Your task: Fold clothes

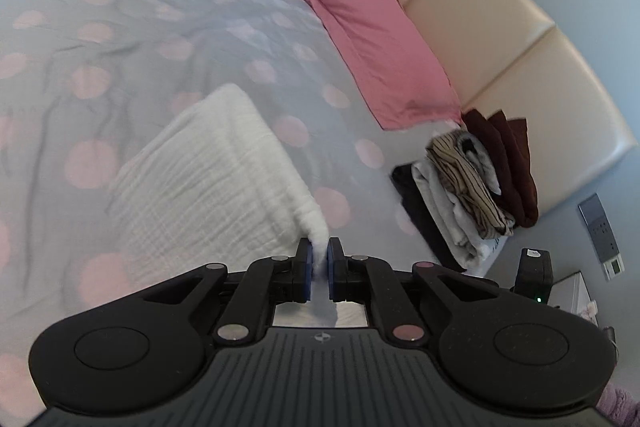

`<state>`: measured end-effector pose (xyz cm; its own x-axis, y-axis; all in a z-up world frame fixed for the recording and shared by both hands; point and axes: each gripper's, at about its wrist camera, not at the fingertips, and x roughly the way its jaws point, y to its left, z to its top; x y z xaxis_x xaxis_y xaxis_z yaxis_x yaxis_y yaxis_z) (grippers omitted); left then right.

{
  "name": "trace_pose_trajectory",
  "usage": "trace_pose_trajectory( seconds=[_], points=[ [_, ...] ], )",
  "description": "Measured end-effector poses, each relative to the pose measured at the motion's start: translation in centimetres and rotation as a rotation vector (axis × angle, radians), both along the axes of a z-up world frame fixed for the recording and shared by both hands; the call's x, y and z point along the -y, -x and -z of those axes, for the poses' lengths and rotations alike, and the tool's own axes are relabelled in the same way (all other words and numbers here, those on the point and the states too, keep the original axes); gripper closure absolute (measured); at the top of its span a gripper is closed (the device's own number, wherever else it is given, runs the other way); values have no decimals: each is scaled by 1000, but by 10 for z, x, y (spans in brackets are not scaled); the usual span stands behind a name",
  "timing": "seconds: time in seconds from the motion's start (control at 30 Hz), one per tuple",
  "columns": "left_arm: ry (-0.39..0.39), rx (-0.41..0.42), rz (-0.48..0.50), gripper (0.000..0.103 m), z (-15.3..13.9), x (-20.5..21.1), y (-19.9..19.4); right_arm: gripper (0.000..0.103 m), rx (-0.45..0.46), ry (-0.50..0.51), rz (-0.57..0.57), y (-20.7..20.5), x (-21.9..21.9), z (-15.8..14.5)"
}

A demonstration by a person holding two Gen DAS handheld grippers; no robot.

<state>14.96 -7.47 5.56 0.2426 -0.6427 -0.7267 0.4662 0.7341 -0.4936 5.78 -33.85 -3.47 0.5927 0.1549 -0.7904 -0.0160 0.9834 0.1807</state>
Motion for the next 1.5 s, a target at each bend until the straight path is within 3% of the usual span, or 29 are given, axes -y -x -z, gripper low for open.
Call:
trace_pose_trajectory(
  seconds=[0.27,0.43,0.6,0.63,0.8,0.9,0.97,1.17,1.3,1.5],
  points=[
    [-68,-113,135,98,55,94,-7,53,-14,-18,49,12,32,9],
    [-110,-149,165,98,91,115,-8,53,-29,-34,37,15,40,13],
    [-90,-147,160,95,96,118,-12,53,-29,-34,5,16,36,9],
    [-81,-149,159,91,94,119,-13,53,-27,-32,-1,17,34,8],
    [-51,-95,148,76,73,109,-8,53,15,-48,-26,26,29,-10],
    [-50,-42,138,75,57,100,-1,56,56,-56,-62,33,21,-24],
    [-66,12,122,75,48,88,7,67,94,-71,-114,39,13,-33],
    [-159,114,113,75,37,43,37,66,103,-127,-311,47,-17,-35],
    [-203,113,117,75,48,21,58,57,67,-89,-398,49,-35,-21],
    [-251,38,107,75,89,5,79,57,-24,40,-383,38,-37,15]
  ],
)
